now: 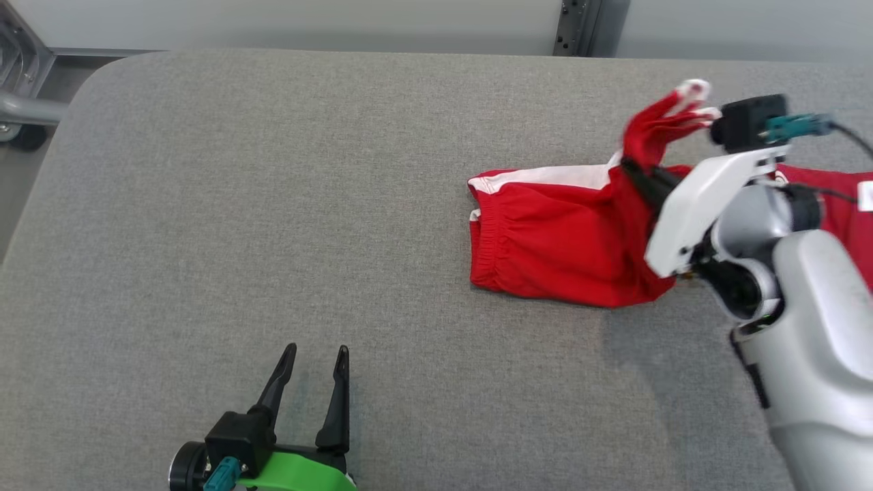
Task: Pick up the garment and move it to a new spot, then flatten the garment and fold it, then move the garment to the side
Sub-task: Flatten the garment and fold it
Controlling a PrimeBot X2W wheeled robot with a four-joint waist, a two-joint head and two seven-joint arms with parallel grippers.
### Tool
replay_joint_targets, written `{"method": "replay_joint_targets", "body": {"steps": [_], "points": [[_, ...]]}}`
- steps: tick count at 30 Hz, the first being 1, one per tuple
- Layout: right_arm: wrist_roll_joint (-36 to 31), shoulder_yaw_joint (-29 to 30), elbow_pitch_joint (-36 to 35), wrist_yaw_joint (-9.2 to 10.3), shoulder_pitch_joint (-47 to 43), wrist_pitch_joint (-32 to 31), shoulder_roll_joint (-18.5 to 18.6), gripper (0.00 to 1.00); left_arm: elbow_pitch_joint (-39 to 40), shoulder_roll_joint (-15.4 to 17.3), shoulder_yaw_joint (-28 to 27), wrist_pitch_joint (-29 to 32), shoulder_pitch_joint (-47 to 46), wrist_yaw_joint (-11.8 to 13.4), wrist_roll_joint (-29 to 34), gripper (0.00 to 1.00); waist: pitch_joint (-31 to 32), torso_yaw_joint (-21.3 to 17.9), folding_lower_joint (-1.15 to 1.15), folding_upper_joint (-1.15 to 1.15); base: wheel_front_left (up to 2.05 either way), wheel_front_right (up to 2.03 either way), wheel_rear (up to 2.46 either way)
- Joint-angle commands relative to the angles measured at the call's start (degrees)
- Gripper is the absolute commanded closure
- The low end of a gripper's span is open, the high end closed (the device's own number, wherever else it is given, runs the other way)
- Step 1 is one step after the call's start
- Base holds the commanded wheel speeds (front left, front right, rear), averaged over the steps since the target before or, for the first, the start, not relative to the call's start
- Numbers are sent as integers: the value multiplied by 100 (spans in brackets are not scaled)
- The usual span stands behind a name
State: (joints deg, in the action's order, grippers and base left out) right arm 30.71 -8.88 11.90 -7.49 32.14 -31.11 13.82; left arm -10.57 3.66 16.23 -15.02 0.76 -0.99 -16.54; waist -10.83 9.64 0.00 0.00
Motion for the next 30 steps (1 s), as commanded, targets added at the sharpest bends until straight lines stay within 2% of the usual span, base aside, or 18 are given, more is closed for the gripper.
{"method": "replay_joint_targets", "body": {"steps": [1,5,9,14,21,22,23,27,30], "points": [[-9,-187,-82,1,-126,-65,-121,100,2,-19,-22,-18,51,-23,72,0,-7,20,0,0,0,0,0],[-280,-775,157,1,-225,-63,-633,100,-52,-44,-12,-18,-50,-59,100,0,-55,54,0,0,0,0,0],[-481,-922,728,1,-190,241,-955,100,-146,-62,81,-18,-190,-128,99,0,-72,172,0,0,0,0,0],[-493,-917,1390,1,56,758,-1079,100,-228,-72,100,-18,-187,-153,82,0,-50,274,0,0,0,0,0],[-46,-1197,2072,0,402,1486,-1088,100,-300,-77,116,-19,-108,-168,67,0,48,303,0,0,0,0,0],[-18,-1288,2155,0,454,1648,-1089,75,-303,-76,115,-19,-99,-164,64,0,63,295,0,0,0,0,0],[24,-1368,2213,0,470,1792,-1092,0,-308,-77,109,-19,-86,-164,60,0,81,283,0,0,0,0,0],[208,-1643,2161,1,292,2504,-1093,0,-337,-77,23,-19,18,-131,101,0,206,192,0,0,0,0,0],[-105,-1637,1987,1,-71,3090,-1056,0,-312,-74,-120,-19,152,-90,103,0,324,47,0,0,0,0,0]]}}
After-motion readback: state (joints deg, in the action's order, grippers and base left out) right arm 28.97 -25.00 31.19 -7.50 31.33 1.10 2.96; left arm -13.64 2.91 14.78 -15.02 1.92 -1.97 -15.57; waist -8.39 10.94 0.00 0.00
